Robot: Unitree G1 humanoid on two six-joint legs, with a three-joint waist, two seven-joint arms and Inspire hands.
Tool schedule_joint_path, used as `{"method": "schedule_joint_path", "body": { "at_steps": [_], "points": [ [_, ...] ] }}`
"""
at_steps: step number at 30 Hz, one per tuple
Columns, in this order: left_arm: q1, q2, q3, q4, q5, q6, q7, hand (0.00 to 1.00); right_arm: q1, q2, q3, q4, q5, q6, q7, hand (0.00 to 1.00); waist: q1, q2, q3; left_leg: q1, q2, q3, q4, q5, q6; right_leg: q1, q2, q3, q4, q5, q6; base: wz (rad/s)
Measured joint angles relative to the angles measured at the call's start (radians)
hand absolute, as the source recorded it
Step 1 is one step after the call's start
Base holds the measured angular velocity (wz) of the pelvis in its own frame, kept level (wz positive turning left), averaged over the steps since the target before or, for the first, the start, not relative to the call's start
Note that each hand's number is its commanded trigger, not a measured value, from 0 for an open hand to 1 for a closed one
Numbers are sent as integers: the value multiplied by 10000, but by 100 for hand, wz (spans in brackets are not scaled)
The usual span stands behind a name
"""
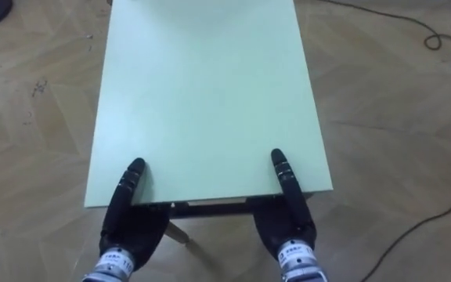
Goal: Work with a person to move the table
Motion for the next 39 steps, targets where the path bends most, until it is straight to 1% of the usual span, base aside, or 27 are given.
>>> {"method": "schedule_joint_path", "body": {
  "at_steps": [1, 2, 3, 4, 5, 6, 7, 8, 9, 10, 11, 13, 14, 16, 19, 21, 22, 23, 24, 25, 26, 28, 29, 31, 33, 35, 39],
  "points": [
    [1, 8, -4, 10, -114, 26, 0, 100, 1, -23, 3, -1, -2, -9, -3, 100, -34, -28, 9, 112, -80, -29, -138, 44, 72, -18, -58, 57, 300, -10, 18, 41],
    [1, 33, -24, 67, -183, 80, 0, 100, 39, -47, 2, 0, -60, -9, -3, 100, -51, -52, 25, 277, -137, -196, -275, 64, 107, -135, -144, 275, 869, -24, 44, 42],
    [2, 23, -26, 115, -186, 86, 1, 100, 72, -55, 0, 1, -81, -7, -3, 100, -49, -80, 29, 373, -135, -334, -336, 71, 118, -270, -190, 513, 1305, -26, 51, 44],
    [2, 14, -48, 198, -182, 99, 0, 100, 187, -92, -32, 9, -129, -9, -3, 100, -68, -120, 46, 517, -129, -790, -353, 62, 136, -628, -223, 1148, 1986, -168, 207, 44],
    [-1, 5, -123, 192, -178, 88, 0, 100, 215, -26, -48, 12, -156, -11, -3, 100, -57, -107, 54, 476, -179, -1549, -342, 63, 106, -911, 35, 1999, 1523, -387, 183, 47],
    [-3, -5, -136, 178, -180, 66, 0, 100, 185, -11, -49, 10, -212, -12, -3, 100, -76, -86, 67, 437, -234, -1831, -341, 82, 73, -1053, 95, 2305, 1067, -378, 118, 57],
    [-23, 31, -115, 171, -201, 70, 0, 100, 162, 23, -57, 5, -283, -42, -3, 100, -122, -127, 43, 380, -447, -2109, -344, 102, 44, -1291, 71, 2733, 256, 10, 138, 80],
    [-42, -3, -100, 205, -229, 83, 3, 100, 188, 12, -37, 1, -303, -131, -3, 100, -225, -82, 29, 386, -615, -2338, -326, 120, 6, -1255, -65, 2690, 416, 359, 45, 80],
    [-41, 7, -113, 198, -233, 84, 3, 100, 168, -12, -12, -1, -302, -160, -3, 100, -216, -57, 18, 391, -637, -2342, -356, 121, -6, -1190, -84, 2624, 400, 342, 22, 59],
    [-42, 9, -107, 164, -238, 81, 3, 100, 133, -22, -14, 1, -298, -162, -3, 100, -74, -28, 24, 405, -608, -2333, -441, 157, -55, -1081, -1, 2475, 247, 365, -15, 39],
    [-41, 48, -95, 148, -238, 76, 2, 100, 143, -18, -9, 0, -297, -163, -3, 100, -47, -23, 21, 411, -580, -2329, -458, 172, -75, -912, 79, 2340, 70, 369, -22, 42],
    [-41, 99, -77, 110, -237, 70, 2, 100, 144, -16, 24, -2, -242, -158, -3, 100, 37, -24, 20, 428, -570, -2331, -477, 175, -78, -692, 118, 2181, -126, 363, -24, 43],
    [-41, 130, -60, 77, -237, 68, 2, 100, 126, -15, 52, -1, -198, -158, -3, 100, 151, -26, 20, 428, -578, -2338, -494, 175, -78, -608, 139, 2165, -250, 362, -21, 30],
    [-41, 185, -45, 70, -237, 50, 2, 100, 117, -17, 120, -1, -120, -161, -3, 100, 265, -42, 18, 464, -607, -2344, -544, 176, -75, -438, 161, 2166, -418, 366, -8, 30],
    [-35, 261, -45, 71, -230, 6, 1, 100, 132, -35, 243, 2, -18, -192, -3, 100, 271, -96, 29, 509, -660, -2345, -561, 184, -61, -60, 194, 2206, -684, 353, 23, 53],
    [-9, 269, -42, 71, -187, -27, 1, 100, 170, -7, 260, 1, -14, -194, -3, 100, 245, -127, 28, 501, -686, -2337, -562, 198, -38, 133, 214, 2150, -798, 340, 44, 63],
    [13, 257, -44, 71, -185, -22, 1, 100, 179, -24, 256, 2, 10, -188, -3, 100, 242, -135, 29, 486, -684, -2281, -563, 213, -16, 244, 228, 2090, -798, 331, 58, 73],
    [27, 247, -46, 71, -186, -7, 1, 100, 185, -29, 256, 3, 20, -184, -4, 100, 198, -162, 33, 465, -639, -1973, -555, 238, 25, 367, 226, 1892, -797, 313, 88, 78],
    [28, 235, -47, 71, -186, -6, 1, 100, 184, -16, 253, 2, 20, -182, -4, 100, 155, -178, 32, 430, -599, -1758, -538, 260, 55, 417, 228, 1771, -798, 313, 88, 98],
    [27, 191, -53, 71, -186, -4, 1, 100, 182, -9, 220, 2, 19, -183, -4, 100, -18, -212, 19, 336, -557, -1329, -517, 322, 150, 520, 226, 1525, -794, 289, 123, 111],
    [14, 181, -93, 71, -186, -3, 1, 100, 181, 6, 174, 1, 18, -183, -4, 100, -127, -228, 26, 291, -530, -1016, -517, 375, 231, 620, 235, 1503, -795, 266, 159, 111],
    [14, 171, -122, 71, -186, -14, 1, 100, 174, -36, 151, 0, 13, -180, -3, 100, -143, -251, 20, 273, -547, -964, -505, 408, 285, 681, 245, 1558, -777, 200, 219, 78],
    [14, 152, -113, 54, -180, -65, 1, 100, 112, -53, 146, 0, 3, -169, -3, 100, -49, -249, 19, 199, -612, -982, -482, 418, 301, 682, 264, 1573, -784, 188, 222, 54],
    [15, 195, -57, -55, -163, -104, -3, 100, 3, -43, 150, 0, 0, -119, -3, 100, 72, -248, 18, 74, -636, -1046, -455, 437, 326, 661, 292, 1502, -789, 184, 224, 41],
    [15, 191, -32, -75, -159, -106, -3, 100, -27, -34, 150, -1, -28, -96, -3, 100, 268, -248, 17, 69, -653, -1046, -456, 447, 342, 710, 298, 1482, -785, 184, 224, 30],
    [20, 201, -3, -89, -160, -104, -3, 100, -41, -40, 133, 1, -40, -18, -3, 100, 417, -247, 18, 69, -709, -1046, -452, 480, 398, 809, 279, 1355, -785, 184, 224, 33],
    [19, 239, 31, -147, -159, -103, -2, 100, -37, 38, 27, -1, -48, 131, -3, 100, 412, -240, 13, -89, -816, -1042, -451, 561, 538, 831, 269, 1351, -718, 184, 224, 47]
  ]
}}
